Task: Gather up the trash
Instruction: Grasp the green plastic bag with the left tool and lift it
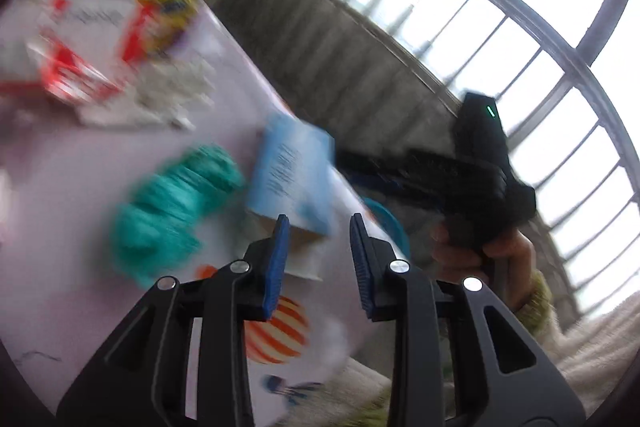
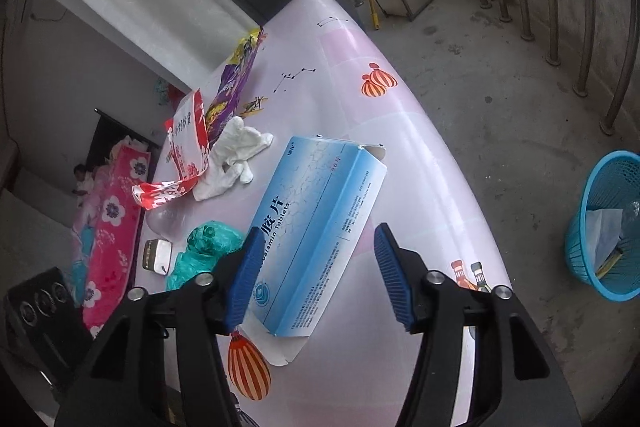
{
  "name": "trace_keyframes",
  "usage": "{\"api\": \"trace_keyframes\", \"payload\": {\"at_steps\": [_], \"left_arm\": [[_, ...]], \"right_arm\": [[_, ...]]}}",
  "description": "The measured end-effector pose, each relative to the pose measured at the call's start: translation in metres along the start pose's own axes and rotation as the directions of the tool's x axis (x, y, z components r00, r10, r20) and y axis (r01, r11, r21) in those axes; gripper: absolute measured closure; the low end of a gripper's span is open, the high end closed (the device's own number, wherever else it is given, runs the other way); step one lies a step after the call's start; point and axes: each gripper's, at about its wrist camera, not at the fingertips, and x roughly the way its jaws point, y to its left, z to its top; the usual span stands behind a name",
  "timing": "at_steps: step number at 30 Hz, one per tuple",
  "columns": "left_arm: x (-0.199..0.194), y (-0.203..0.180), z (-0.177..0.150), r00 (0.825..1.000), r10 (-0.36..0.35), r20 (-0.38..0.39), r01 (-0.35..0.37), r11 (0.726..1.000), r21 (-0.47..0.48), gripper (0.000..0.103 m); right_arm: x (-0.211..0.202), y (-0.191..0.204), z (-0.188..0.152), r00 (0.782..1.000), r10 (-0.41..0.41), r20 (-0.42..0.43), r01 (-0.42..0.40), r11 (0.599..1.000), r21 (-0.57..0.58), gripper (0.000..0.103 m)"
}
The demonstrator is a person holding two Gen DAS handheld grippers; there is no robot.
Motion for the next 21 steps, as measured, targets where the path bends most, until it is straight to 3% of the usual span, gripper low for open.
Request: {"api": "trace_keyframes", "payload": {"at_steps": [1,3,6,9,11,15,21], "left_arm": [[-0.006,0.004,0.003,0.998,0.049,0.033,-0.049,0.999,0.010,0.071],[-0.007,0.014,0.008,0.985,0.164,0.054,-0.166,0.986,0.026,0.053],[0.012,0.029,0.011,0.967,0.253,0.001,-0.253,0.965,0.075,0.046],[0.041,0.041,0.005,0.945,0.323,-0.055,-0.315,0.941,0.120,0.045],[0.045,0.048,0.000,0.941,0.327,-0.083,-0.317,0.942,0.113,0.048],[0.042,0.070,0.000,0.964,0.247,-0.096,-0.249,0.968,-0.013,0.054],[0.033,0.103,0.005,0.973,0.224,-0.059,-0.231,0.941,-0.247,0.055]], "right_arm": [[0.002,0.000,0.001,1.000,-0.001,-0.005,0.001,1.000,0.001,0.045],[0.007,-0.001,0.001,1.000,-0.006,-0.019,0.007,1.000,0.013,0.045],[0.014,-0.001,0.001,0.999,-0.019,-0.028,0.019,1.000,0.019,0.045],[0.021,0.000,0.004,0.999,-0.028,-0.033,0.028,1.000,0.011,0.045],[0.028,0.000,0.007,0.998,-0.036,-0.043,0.036,0.999,-0.008,0.045],[0.038,0.008,0.009,0.997,-0.052,-0.062,0.047,0.996,-0.074,0.048],[0.051,0.027,0.006,0.995,-0.028,-0.093,0.013,0.988,-0.156,0.053]]}}
